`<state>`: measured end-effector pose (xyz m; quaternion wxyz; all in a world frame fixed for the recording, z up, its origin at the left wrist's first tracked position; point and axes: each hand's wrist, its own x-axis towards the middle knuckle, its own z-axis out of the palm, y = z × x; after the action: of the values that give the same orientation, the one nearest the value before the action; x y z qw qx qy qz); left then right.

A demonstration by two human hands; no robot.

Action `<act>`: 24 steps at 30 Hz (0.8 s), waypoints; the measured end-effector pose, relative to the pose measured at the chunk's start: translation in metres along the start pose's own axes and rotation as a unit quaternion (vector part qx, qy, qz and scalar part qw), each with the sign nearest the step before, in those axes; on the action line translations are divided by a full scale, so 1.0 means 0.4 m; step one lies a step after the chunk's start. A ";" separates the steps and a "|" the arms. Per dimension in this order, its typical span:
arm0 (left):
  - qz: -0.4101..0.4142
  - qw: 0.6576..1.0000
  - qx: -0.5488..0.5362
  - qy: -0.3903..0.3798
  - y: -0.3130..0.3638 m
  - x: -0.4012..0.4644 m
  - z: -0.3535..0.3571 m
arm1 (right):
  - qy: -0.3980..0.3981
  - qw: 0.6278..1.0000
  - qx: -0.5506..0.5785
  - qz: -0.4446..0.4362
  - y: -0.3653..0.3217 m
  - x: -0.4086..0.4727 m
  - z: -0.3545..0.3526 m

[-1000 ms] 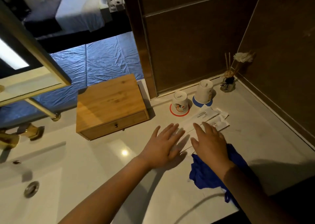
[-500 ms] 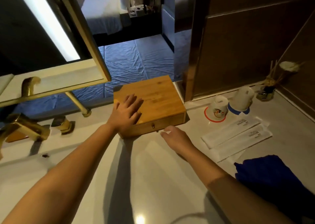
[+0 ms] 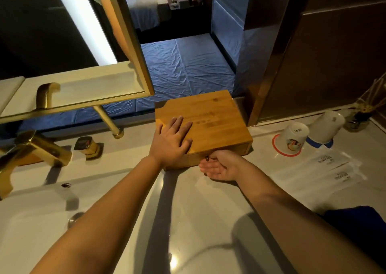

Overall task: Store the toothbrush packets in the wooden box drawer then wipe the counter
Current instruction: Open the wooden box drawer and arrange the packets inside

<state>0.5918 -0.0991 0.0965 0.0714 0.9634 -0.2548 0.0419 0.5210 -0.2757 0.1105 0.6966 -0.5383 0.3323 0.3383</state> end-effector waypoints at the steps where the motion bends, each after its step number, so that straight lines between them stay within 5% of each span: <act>1: -0.001 1.000 -0.004 -0.001 -0.001 0.000 0.001 | -0.009 1.000 0.012 -0.002 0.003 0.002 0.000; 14: -0.002 0.999 -0.029 -0.013 -0.006 0.003 0.002 | 0.088 0.976 0.114 -0.162 0.115 0.042 0.041; 24: -0.013 0.999 -0.034 -0.018 -0.006 0.006 0.003 | 0.101 0.968 0.186 -0.136 0.347 -0.073 0.025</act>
<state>0.5953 -0.0984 0.0954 0.0997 0.9644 -0.2444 0.0154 0.3907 -0.2427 0.0637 0.7868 -0.4709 0.3814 0.1171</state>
